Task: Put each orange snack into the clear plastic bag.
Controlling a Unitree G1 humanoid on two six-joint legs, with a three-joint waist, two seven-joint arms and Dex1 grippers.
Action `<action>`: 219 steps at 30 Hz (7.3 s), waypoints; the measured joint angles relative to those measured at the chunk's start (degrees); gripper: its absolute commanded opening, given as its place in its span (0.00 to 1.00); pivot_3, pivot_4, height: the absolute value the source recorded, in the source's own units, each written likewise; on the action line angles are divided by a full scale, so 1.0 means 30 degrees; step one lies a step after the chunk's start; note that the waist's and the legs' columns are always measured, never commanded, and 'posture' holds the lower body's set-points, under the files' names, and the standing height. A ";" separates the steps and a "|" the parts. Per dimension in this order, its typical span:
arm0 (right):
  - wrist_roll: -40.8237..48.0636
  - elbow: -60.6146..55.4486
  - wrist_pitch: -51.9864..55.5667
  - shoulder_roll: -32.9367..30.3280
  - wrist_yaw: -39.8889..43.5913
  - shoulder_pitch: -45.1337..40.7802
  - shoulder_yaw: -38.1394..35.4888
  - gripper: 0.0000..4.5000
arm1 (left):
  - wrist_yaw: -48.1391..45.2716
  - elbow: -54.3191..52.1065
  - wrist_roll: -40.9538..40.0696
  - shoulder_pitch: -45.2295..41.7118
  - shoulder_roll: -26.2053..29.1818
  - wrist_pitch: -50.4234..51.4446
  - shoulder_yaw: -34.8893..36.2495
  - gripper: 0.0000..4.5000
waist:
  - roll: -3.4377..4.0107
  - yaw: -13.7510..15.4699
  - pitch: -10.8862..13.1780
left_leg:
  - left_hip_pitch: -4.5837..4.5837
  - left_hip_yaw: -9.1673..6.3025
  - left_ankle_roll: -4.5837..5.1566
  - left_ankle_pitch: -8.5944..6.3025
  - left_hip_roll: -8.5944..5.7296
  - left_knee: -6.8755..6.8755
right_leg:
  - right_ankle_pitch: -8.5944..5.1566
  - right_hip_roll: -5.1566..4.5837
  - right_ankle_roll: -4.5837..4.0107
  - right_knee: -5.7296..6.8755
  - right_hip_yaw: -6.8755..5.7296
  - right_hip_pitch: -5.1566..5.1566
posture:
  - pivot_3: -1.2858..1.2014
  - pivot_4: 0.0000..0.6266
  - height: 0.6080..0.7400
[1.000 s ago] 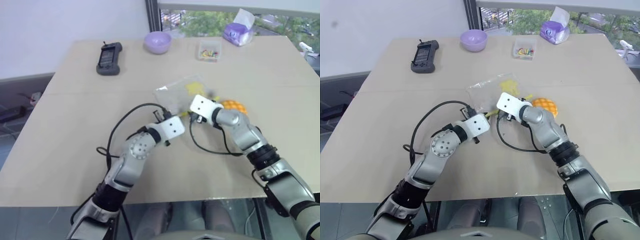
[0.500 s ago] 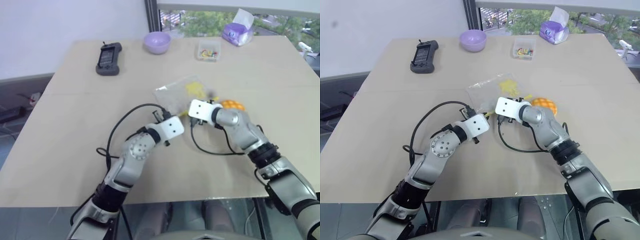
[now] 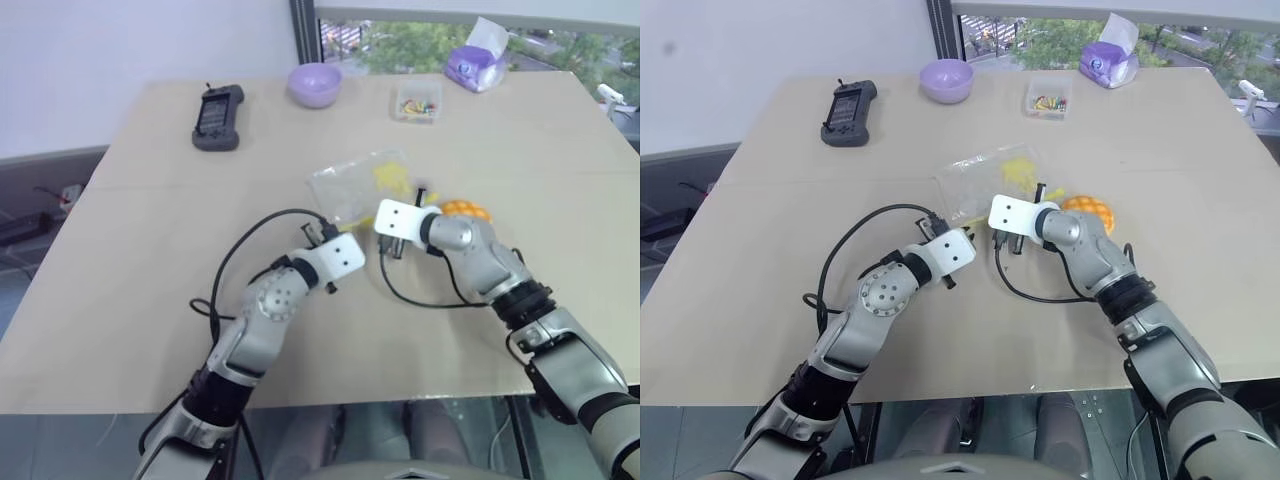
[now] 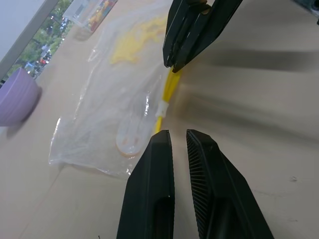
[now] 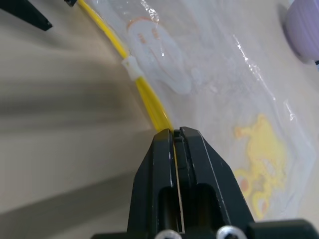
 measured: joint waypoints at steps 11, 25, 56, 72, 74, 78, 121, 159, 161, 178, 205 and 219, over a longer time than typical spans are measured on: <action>0.0087 -0.4790 0.2555 -0.0670 0.1494 0.0947 -0.0767 0.01 | 0.1364 0.0249 0.1527 -0.0851 0.0902 -0.2045 0.0241 0.12 | 0.0000 0.0038 0.0000 | -0.0002 0.0004 0.0001 0.0000 -0.0002 0.0000 | 0.0000 -0.0002 0.0000 0.0000 0.0000 0.0001 | 0.52 0.24 1.00; -0.0341 -0.6038 0.3658 -0.0542 0.1789 0.1505 -0.0674 0.00 | 0.1465 0.1515 0.1901 -0.0996 0.0683 -0.2632 0.0040 0.47 | 0.0000 0.0031 0.0000 | -0.0002 0.0003 0.0001 0.0000 -0.0004 0.0000 | 0.0000 -0.0001 0.0000 0.0002 -0.0001 0.0000 | 0.52 0.24 1.00; -0.0519 -0.7164 0.4263 -0.0551 0.2191 0.1791 -0.0674 0.00 | 0.1943 0.2805 0.2650 -0.1585 0.0388 -0.3011 -0.0231 0.00 | -0.0001 0.0032 -0.0001 | -0.0003 0.0002 0.0000 0.0000 -0.0004 0.0002 | 0.0000 -0.0002 0.0000 0.0002 -0.0001 0.0000 | 0.52 0.24 1.00; 0.5505 -1.1800 1.4080 0.2808 0.2481 0.4314 -0.6241 0.48 | 0.1936 0.2992 0.2133 -0.1571 -0.0139 -0.2973 0.0009 0.00 | 0.0001 0.0038 -0.0003 | -0.0004 -0.0011 0.0001 -0.0001 0.0002 0.0014 | 0.0002 0.0000 -0.0002 0.0022 -0.0001 0.0003 | 0.52 0.24 1.00; 0.6408 -1.2190 1.5914 0.3506 0.1951 0.4322 -0.7120 0.30 | 0.1936 0.3006 0.1966 -0.1552 -0.0209 -0.2966 0.0051 0.00 | 0.0006 0.0065 -0.0005 | -0.0004 -0.0010 0.0001 -0.0001 0.0001 0.0024 | 0.0001 -0.0002 -0.0003 0.0034 -0.0001 0.0001 | 0.52 0.24 1.00; 0.7826 -1.2282 1.8501 0.4370 0.0639 0.4379 -0.8451 0.00 | 0.1955 0.3183 0.1372 -0.1367 -0.0640 -0.2808 0.0464 0.00 | 0.0008 0.0066 -0.0006 | -0.0005 -0.0009 0.0002 -0.0001 -0.0004 0.0040 | 0.0002 -0.0006 -0.0003 0.0050 -0.0001 -0.0002 | 0.52 0.24 1.00; 1.2146 -0.6874 1.6425 0.5579 -0.4130 0.2955 -0.8857 0.00 | 0.1410 0.2950 0.0662 -0.0430 -0.0193 -0.4356 0.0335 0.00 | 0.0029 0.0011 -0.0021 | 0.0004 0.0003 0.0003 -0.0003 -0.0004 0.0081 | 0.0001 -0.0007 -0.0004 0.0118 0.0012 -0.0026 | 0.52 0.24 1.00; -0.3044 -0.0175 -0.1880 -0.1536 -0.4692 0.1092 0.0172 0.99 | 0.0903 0.3386 -0.0248 -0.0940 -0.0302 -0.5433 0.0506 0.00 | 0.0022 0.0189 -0.0040 | 0.0019 -0.0003 0.0003 -0.0003 -0.0030 0.0150 | 0.0000 0.0002 -0.0002 0.0132 0.0017 0.0019 | 0.52 0.24 1.00; -0.2746 -0.0704 -0.1628 -0.1658 -0.4014 0.1332 -0.0104 0.99 | 0.1017 0.3386 -0.0249 -0.0943 -0.0309 -0.5408 0.0510 0.00 | 0.0022 0.0163 -0.0040 | 0.0019 -0.0003 0.0002 -0.0003 -0.0028 0.0149 | 0.0000 0.0003 -0.0002 0.0133 0.0018 0.0016 | 0.52 0.24 1.00; 0.6714 -1.0821 0.6879 -0.4342 0.3817 0.7273 -0.6088 0.99 | 0.1972 0.3894 -0.0223 -0.1263 -0.0789 -0.4416 0.1253 0.00 | 0.0023 0.0260 -0.0035 | -0.0008 -0.0010 0.0009 -0.0007 -0.0022 0.0146 | 0.0000 -0.0006 0.0000 0.0125 0.0001 0.0020 | 0.52 0.24 1.00; 1.3518 -0.5572 1.4524 -0.0506 -0.1465 0.4944 -1.2707 0.99 | 0.1905 0.4044 -0.0066 -0.1314 -0.0718 -0.4425 0.1230 0.00 | 0.0025 0.0158 -0.0036 | -0.0014 0.0002 0.0010 -0.0007 -0.0025 0.0143 | 0.0001 -0.0024 -0.0001 0.0126 0.0009 0.0018 | 0.52 0.24 1.00; 1.2484 -0.6093 1.2858 -0.1816 -0.1104 0.5835 -1.0024 0.23 | 0.1889 0.4045 -0.0056 -0.1317 -0.0702 -0.4431 0.1217 0.00 | 0.0021 0.0184 -0.0053 | -0.0006 -0.0003 0.0010 -0.0007 -0.0026 0.0146 | 0.0000 -0.0022 -0.0001 0.0129 0.0007 0.0023 | 0.52 0.24 1.00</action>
